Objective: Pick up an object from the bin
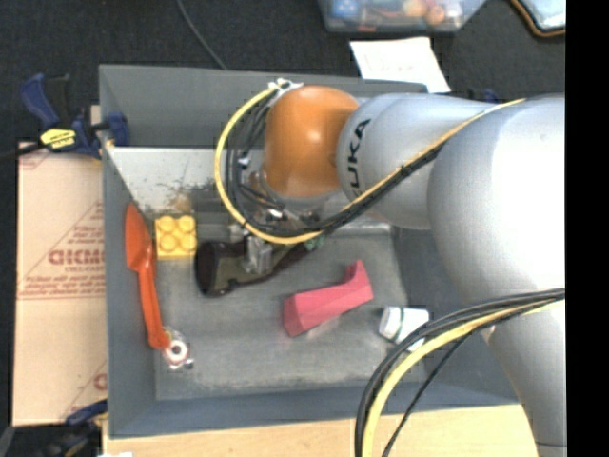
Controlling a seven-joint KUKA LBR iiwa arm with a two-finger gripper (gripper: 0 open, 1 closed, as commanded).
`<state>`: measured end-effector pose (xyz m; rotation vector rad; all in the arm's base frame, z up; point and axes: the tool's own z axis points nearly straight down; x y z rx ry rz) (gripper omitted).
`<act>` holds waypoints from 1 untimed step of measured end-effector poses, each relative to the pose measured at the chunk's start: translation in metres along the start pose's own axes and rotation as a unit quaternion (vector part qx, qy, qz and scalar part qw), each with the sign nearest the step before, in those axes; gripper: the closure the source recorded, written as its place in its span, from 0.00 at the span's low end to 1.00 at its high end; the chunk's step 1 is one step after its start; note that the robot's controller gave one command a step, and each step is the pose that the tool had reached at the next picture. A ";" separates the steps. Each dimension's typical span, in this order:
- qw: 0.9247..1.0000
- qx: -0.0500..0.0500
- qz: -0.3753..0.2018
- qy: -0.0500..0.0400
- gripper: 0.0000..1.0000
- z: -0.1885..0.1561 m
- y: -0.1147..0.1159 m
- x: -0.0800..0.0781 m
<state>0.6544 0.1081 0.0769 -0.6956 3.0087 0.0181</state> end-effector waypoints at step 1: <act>1.000 0.000 0.017 -0.002 1.00 -0.011 -0.002 0.000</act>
Offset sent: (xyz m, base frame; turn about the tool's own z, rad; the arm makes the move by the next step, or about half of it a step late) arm -0.0070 -0.0135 -0.0032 0.0323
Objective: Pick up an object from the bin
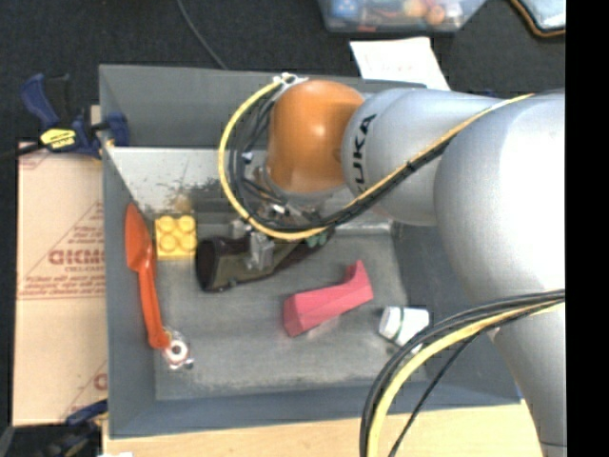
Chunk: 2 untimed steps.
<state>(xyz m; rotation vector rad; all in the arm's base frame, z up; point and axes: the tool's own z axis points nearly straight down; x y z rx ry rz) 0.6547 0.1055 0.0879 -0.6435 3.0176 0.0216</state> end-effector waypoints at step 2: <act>1.000 0.000 0.008 -0.004 1.00 0.012 -0.019 0.007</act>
Offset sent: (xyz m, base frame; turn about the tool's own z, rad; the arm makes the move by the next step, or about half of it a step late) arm 0.0003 -0.0194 -0.0146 0.0102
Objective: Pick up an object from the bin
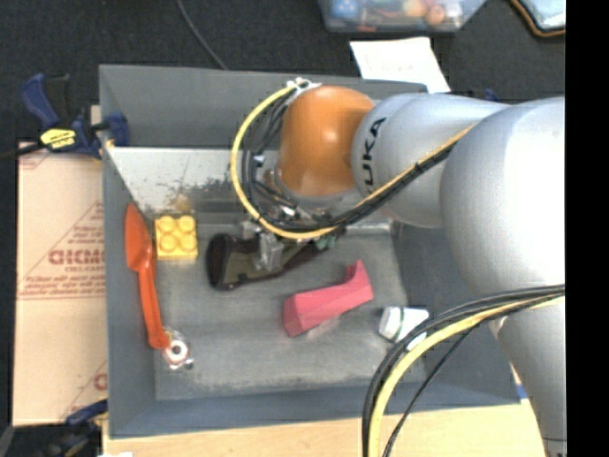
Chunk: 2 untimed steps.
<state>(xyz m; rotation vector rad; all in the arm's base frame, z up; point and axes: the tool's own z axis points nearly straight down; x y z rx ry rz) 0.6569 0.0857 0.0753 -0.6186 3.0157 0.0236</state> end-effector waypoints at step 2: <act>1.000 0.000 -0.018 -0.001 1.00 -0.147 0.004 -0.005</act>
Offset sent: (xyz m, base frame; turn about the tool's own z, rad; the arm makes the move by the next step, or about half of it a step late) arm -0.0166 0.0010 0.1045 -0.0389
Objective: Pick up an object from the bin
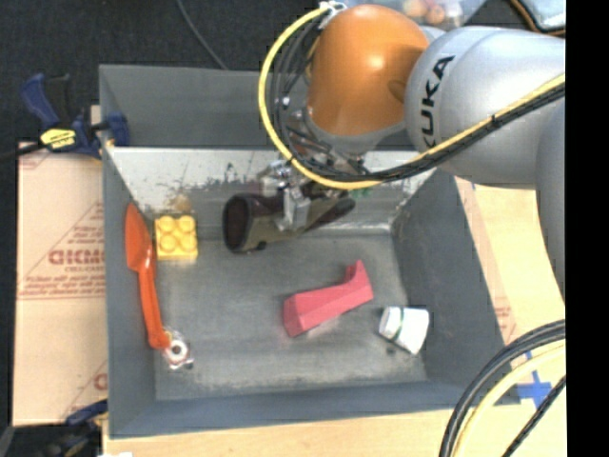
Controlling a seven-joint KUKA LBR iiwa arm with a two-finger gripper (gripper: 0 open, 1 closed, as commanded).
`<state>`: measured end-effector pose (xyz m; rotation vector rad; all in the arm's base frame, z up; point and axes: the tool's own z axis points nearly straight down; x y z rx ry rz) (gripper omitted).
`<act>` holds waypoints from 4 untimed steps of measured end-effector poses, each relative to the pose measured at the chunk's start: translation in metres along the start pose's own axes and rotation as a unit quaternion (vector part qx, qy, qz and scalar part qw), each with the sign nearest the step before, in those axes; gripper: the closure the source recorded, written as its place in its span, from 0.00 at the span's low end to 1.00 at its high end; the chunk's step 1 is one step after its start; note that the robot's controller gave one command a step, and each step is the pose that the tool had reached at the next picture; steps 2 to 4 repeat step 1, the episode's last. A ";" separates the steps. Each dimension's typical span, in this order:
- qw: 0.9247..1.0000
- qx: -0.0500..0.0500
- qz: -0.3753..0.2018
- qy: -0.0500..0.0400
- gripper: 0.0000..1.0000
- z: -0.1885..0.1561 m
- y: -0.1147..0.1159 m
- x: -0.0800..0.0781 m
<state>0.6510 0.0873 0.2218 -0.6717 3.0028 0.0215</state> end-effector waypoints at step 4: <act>1.000 0.000 0.009 -0.002 1.00 0.015 -0.004 0.002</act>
Offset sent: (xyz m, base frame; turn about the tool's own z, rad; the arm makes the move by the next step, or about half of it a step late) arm -0.0218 -0.0256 0.0634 -0.0243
